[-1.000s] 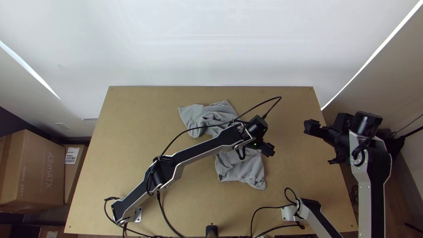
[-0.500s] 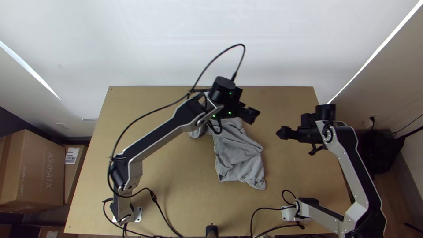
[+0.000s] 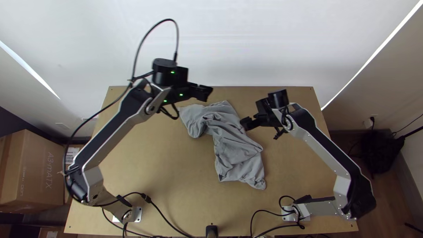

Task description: Fold the t-shirt

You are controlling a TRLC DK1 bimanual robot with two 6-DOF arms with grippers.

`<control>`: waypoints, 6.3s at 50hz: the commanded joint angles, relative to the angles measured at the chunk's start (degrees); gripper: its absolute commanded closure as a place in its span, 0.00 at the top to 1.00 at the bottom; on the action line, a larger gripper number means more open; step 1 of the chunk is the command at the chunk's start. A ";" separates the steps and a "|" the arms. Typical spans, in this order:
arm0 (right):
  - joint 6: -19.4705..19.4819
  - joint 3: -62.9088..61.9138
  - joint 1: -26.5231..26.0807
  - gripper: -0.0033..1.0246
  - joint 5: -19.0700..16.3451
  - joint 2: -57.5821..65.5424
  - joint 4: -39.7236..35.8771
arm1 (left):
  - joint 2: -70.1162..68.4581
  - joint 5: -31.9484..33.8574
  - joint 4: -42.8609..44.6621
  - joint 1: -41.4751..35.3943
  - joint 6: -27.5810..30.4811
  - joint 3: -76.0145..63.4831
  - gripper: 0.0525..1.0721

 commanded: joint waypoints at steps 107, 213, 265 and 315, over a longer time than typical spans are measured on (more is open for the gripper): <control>-10.46 20.97 17.06 0.77 2.99 30.70 10.25 | -20.38 -3.22 -0.39 20.73 3.19 -17.92 0.96; 9.14 57.09 -11.94 0.61 -18.10 58.39 -20.51 | -21.96 -3.13 -1.19 23.11 4.07 -18.98 0.96; 4.92 39.25 -19.59 0.03 -18.72 28.06 -16.64 | -8.86 -2.87 1.10 4.12 10.75 -26.01 0.96; 4.04 22.82 -19.68 0.03 -14.33 18.57 -10.75 | 44.93 6.98 11.65 -3.96 -6.30 21.89 0.95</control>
